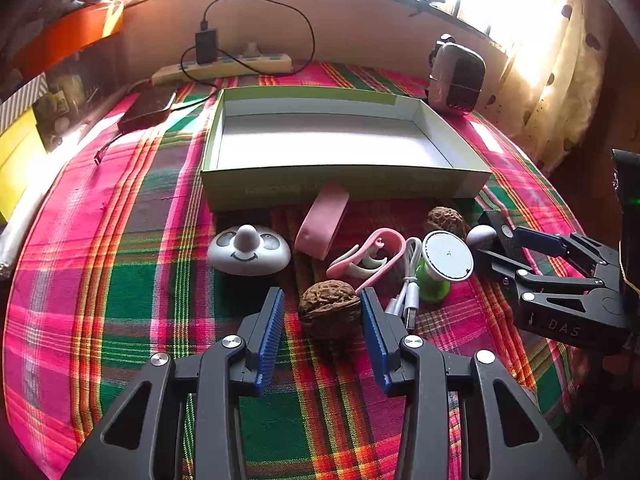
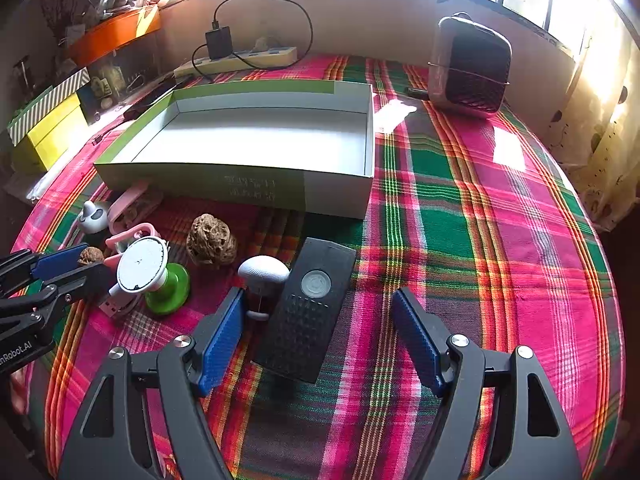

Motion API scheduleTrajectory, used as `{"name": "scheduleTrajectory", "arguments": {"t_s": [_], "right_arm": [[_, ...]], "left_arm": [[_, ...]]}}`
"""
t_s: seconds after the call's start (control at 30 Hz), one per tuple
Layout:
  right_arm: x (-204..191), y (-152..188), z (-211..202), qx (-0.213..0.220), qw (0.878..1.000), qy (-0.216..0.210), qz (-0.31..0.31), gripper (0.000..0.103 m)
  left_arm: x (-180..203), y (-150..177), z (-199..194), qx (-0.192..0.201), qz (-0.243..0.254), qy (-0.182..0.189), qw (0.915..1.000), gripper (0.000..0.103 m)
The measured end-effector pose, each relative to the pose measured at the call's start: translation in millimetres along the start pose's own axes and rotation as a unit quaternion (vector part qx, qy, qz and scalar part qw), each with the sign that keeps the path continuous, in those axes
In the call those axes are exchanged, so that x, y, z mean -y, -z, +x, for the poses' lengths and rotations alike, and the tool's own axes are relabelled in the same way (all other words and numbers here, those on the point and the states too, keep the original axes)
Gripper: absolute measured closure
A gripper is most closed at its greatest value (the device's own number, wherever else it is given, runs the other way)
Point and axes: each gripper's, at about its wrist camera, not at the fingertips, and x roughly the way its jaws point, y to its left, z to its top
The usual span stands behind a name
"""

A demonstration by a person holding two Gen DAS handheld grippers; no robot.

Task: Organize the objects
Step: 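Close the right gripper on the black remote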

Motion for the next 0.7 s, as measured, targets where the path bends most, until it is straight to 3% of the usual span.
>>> {"name": "scheduleTrajectory", "arguments": {"t_s": [0.7], "right_arm": [[16, 11, -9, 0.002, 1.0, 0.001, 0.022, 0.029]], "left_arm": [[-10, 0, -2, -0.001, -0.013, -0.002, 0.9999, 0.073]]}}
